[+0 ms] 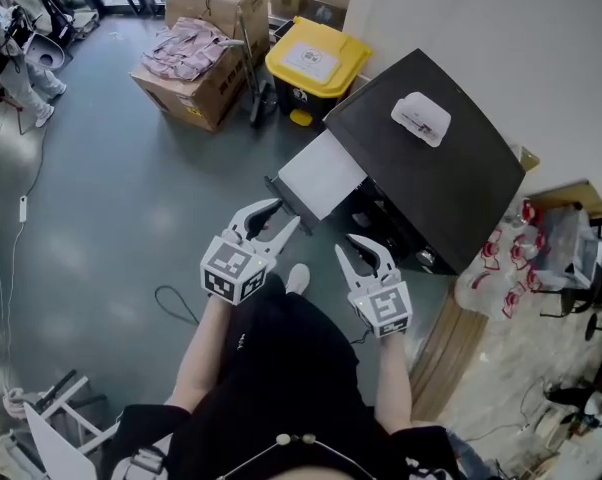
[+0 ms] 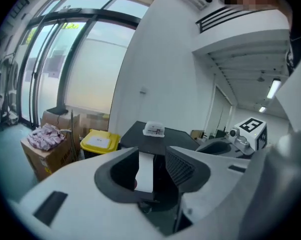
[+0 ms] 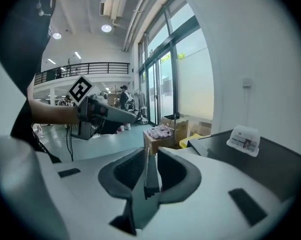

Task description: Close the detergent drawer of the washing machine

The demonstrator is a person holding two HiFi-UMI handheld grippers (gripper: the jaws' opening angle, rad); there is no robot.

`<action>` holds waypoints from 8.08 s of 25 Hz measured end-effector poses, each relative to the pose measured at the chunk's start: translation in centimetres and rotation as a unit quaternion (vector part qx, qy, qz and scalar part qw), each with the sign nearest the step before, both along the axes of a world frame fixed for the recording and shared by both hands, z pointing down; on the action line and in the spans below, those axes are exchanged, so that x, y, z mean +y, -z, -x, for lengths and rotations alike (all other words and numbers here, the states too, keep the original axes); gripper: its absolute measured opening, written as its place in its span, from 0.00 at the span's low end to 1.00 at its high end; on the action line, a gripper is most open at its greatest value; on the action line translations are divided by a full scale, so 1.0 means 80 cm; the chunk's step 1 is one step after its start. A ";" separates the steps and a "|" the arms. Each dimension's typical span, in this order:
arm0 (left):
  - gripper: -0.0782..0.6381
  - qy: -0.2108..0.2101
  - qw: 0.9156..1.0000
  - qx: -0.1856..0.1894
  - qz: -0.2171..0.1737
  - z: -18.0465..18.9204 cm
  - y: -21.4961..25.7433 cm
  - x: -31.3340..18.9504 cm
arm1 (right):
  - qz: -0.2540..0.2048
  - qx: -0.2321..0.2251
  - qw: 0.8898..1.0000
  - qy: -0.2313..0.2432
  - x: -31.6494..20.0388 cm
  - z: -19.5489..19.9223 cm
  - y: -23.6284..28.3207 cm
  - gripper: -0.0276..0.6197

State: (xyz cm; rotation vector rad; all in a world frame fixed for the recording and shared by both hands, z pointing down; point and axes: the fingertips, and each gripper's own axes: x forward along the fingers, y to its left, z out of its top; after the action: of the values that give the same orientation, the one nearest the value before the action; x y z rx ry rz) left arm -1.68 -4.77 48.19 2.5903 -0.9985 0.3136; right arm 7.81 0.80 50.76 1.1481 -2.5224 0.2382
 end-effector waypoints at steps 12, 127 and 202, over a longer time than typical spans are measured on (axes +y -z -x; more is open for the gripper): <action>0.43 0.016 0.987 -0.044 0.154 0.002 -0.126 -0.023 | 0.119 0.049 0.988 0.084 -0.010 0.044 -0.134 0.18; 0.43 -0.009 0.954 0.012 0.301 -0.145 -0.216 -0.169 | 0.130 0.181 0.967 -0.127 -0.168 -0.076 -0.182 0.10; 0.14 -0.066 0.974 0.099 -0.195 -0.113 0.206 -0.166 | -0.197 -0.115 0.940 -0.254 -0.189 -0.102 0.230 0.05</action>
State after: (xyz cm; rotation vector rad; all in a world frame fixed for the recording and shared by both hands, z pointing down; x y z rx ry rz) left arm 7.39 -18.03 31.74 2.9724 -0.8904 -0.1236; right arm 15.97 -14.36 32.35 2.0395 -2.4836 -0.0144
